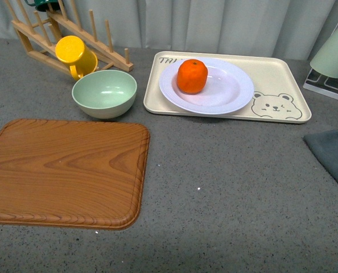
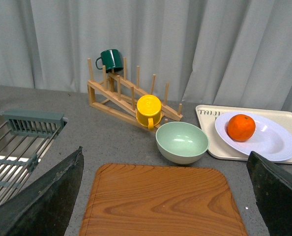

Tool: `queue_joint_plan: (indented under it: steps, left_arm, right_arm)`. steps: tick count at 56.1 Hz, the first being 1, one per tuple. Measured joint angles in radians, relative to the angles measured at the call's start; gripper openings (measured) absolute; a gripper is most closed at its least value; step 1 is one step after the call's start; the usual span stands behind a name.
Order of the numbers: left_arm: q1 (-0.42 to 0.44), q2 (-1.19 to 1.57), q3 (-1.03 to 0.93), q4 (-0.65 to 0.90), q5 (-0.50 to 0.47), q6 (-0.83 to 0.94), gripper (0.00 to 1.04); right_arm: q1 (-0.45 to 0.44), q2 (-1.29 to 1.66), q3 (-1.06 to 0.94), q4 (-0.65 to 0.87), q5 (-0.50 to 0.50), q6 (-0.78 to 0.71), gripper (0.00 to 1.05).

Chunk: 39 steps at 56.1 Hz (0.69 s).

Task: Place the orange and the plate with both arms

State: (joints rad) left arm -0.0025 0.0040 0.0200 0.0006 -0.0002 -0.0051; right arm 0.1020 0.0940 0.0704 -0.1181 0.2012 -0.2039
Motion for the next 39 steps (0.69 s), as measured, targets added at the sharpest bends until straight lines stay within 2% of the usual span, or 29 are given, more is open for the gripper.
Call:
queue_joint_plan:
  steps: [11, 14, 16, 25, 39]
  left_arm:
    - [0.000, 0.000, 0.000, 0.000, 0.000, 0.000, 0.98]
    - [0.000, 0.000, 0.000, 0.000, 0.000, 0.000, 0.98]
    - [0.000, 0.000, 0.000, 0.000, 0.000, 0.000, 0.98]
    - [0.000, 0.000, 0.000, 0.000, 0.000, 0.000, 0.98]
    - [0.000, 0.000, 0.000, 0.000, 0.000, 0.000, 0.98]
  right_arm:
    - [0.009, -0.022, -0.011, 0.006, -0.027, 0.000, 0.95]
    - [-0.049, -0.063, -0.051, 0.084, -0.147, 0.066, 0.85]
    - [-0.072, -0.078, -0.063, 0.100, -0.181, 0.098, 0.80]
    - [-0.098, -0.090, -0.064, 0.114, -0.197, 0.175, 0.51]
    - [-0.099, -0.090, -0.064, 0.114, -0.200, 0.191, 0.09]
